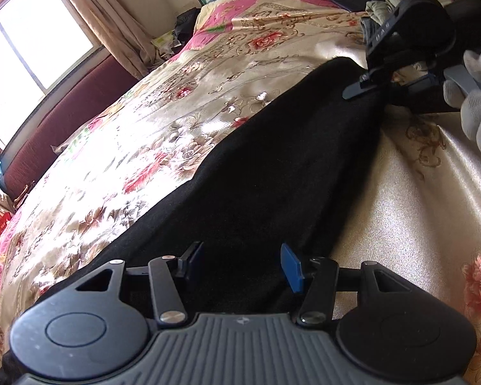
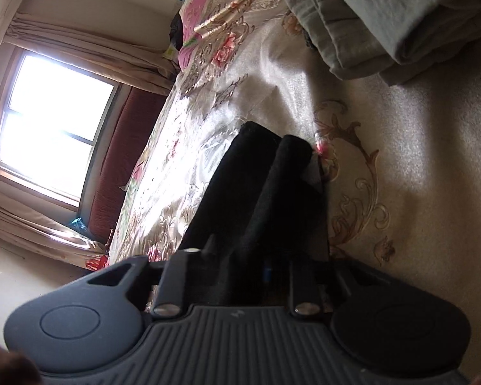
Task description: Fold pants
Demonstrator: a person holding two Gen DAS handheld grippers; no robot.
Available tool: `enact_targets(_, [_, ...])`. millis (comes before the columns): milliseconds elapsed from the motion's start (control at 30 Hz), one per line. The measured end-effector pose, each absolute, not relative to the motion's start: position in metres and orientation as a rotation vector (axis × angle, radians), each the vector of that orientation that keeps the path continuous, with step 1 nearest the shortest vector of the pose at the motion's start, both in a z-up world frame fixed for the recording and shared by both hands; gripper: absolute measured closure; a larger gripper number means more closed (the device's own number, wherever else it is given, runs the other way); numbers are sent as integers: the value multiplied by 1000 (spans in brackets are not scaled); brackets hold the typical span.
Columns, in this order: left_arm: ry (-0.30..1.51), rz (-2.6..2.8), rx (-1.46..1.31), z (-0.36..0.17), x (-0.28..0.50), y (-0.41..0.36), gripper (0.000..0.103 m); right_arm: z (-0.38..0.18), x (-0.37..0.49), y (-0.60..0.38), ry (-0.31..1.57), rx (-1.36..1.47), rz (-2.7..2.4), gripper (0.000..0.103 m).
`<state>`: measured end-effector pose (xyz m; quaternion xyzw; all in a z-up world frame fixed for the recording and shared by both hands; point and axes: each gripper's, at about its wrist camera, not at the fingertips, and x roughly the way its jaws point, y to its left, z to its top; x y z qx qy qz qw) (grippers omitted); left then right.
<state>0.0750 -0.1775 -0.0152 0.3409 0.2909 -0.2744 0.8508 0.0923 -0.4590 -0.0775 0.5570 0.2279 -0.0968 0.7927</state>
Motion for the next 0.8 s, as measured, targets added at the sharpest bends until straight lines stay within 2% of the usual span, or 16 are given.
enact_targets(67, [645, -607, 697, -9, 75, -178, 38, -81, 87, -468, 464, 1307, -159, 95])
enact_targets(167, [717, -719, 637, -2, 67, -177, 37, -59, 66, -471, 403, 1242, -111, 95])
enact_targets(333, [709, -739, 660, -3, 49, -186, 38, -87, 48, -486, 495, 1286, -213, 95])
enact_targets(433, [665, -741, 592, 12, 46, -180, 34, -74, 44, -481, 473, 1210, -202, 95])
enact_targets(467, [647, -726, 602, 12, 46, -179, 27, -72, 48, -480, 485, 1191, -200, 94])
enact_targets(500, [639, -710, 622, 7, 48, -178, 25, -73, 55, -480, 506, 1186, -190, 94])
enact_targets(600, [743, -683, 616, -14, 63, -172, 23, -80, 62, -483, 501, 1235, -177, 90])
enact_targets(667, [750, -690, 550, -10, 63, -163, 23, -82, 67, -480, 493, 1241, -154, 80])
enact_targets(700, [732, -693, 537, -7, 62, -160, 23, -83, 69, -477, 489, 1244, -140, 79])
enact_targets(733, [694, -680, 528, -4, 60, -155, 23, -83, 71, -474, 492, 1231, -150, 81])
enact_targets(767, [670, -662, 524, -3, 60, -151, 21, -82, 72, -471, 505, 1215, -176, 92])
enact_targets(800, [658, -646, 510, -2, 62, -147, 17, -80, 72, -472, 519, 1223, -197, 93])
